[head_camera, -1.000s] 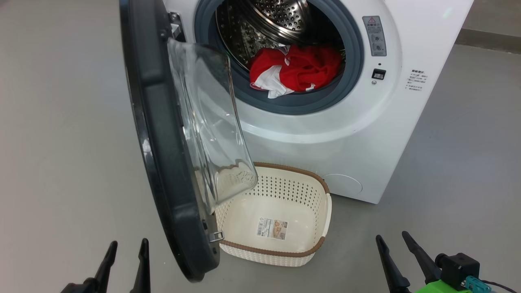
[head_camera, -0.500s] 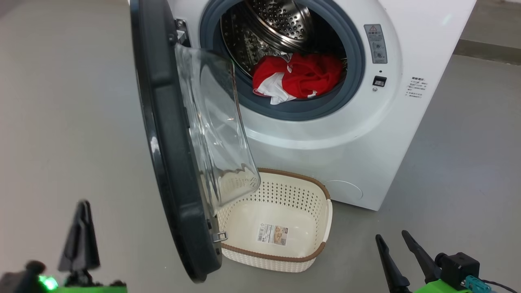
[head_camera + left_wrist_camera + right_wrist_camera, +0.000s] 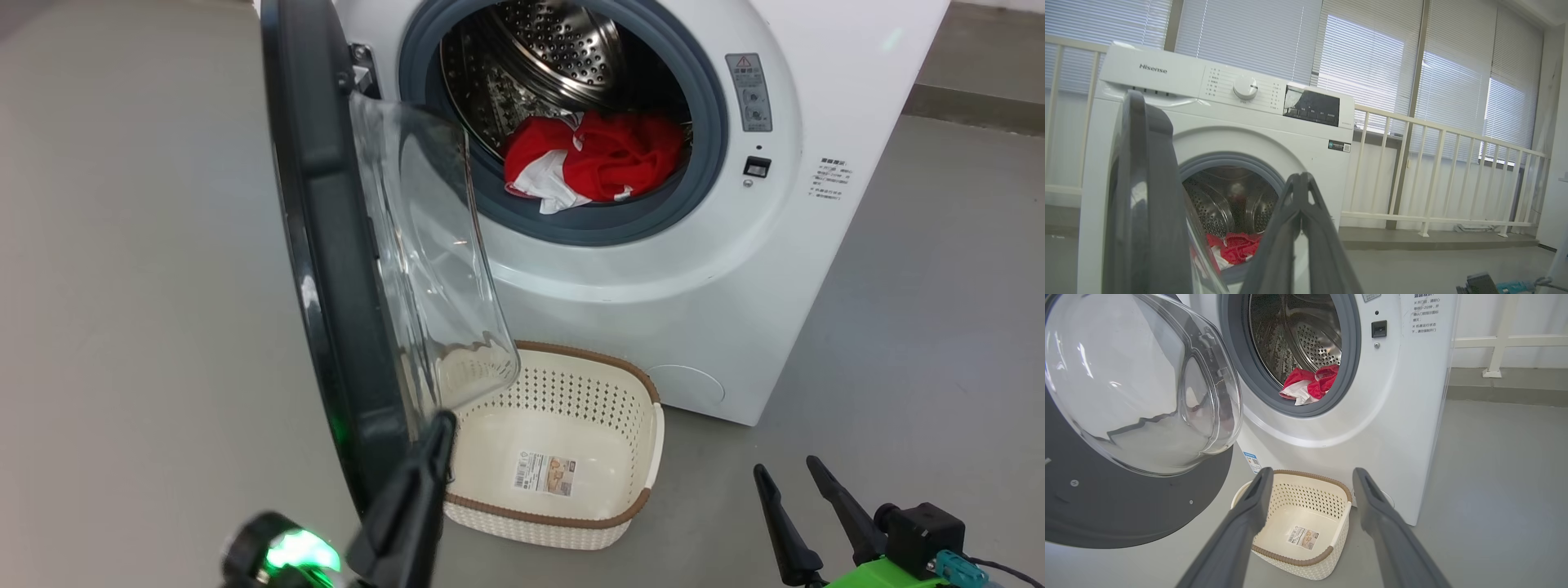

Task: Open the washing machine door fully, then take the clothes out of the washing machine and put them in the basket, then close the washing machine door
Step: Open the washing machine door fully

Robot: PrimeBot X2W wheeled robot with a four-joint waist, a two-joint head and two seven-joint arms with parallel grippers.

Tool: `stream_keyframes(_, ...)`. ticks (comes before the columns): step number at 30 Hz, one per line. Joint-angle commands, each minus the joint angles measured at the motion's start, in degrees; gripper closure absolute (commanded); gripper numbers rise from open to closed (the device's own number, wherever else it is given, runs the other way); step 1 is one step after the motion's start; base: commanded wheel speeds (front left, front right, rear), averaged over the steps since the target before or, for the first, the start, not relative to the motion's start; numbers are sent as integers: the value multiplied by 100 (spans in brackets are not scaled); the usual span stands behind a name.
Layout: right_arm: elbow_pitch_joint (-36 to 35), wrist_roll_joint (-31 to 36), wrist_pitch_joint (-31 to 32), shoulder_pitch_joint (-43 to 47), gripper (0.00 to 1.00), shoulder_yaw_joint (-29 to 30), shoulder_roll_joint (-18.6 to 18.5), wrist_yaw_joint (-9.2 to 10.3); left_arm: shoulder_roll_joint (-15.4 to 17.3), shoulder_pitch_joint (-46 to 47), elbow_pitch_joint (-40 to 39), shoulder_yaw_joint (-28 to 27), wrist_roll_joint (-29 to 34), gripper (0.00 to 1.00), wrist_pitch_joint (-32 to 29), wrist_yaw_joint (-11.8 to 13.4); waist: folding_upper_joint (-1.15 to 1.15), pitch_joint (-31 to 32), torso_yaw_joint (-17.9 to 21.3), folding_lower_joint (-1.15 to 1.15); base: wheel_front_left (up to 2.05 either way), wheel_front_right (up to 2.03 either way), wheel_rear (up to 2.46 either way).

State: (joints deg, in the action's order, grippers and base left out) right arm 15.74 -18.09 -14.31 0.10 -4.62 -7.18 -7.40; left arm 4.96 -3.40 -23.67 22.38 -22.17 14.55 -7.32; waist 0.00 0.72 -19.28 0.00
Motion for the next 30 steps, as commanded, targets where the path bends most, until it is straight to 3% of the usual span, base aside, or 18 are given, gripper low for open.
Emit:
stream_keyframes(1,-156,43,-69,-38,0,-115,-47,-9,164,57,137,75,-113,100,-66,-16,0,-5,2,0,0,0,0)
stream_keyframes(5,-161,52,-69,-76,0,-142,-57,-9,234,58,891,355,-521,100,-65,-16,0,-18,14,0,0,0,0)
stream_keyframes(16,-224,63,-69,-141,0,-141,-85,-9,219,524,2442,281,-909,100,27,-16,0,-2,24,0,0,0,0)
stream_keyframes(30,-352,89,-69,-178,0,-114,-67,-9,162,604,2853,-471,-915,100,43,-16,0,-78,-27,0,0,0,0)
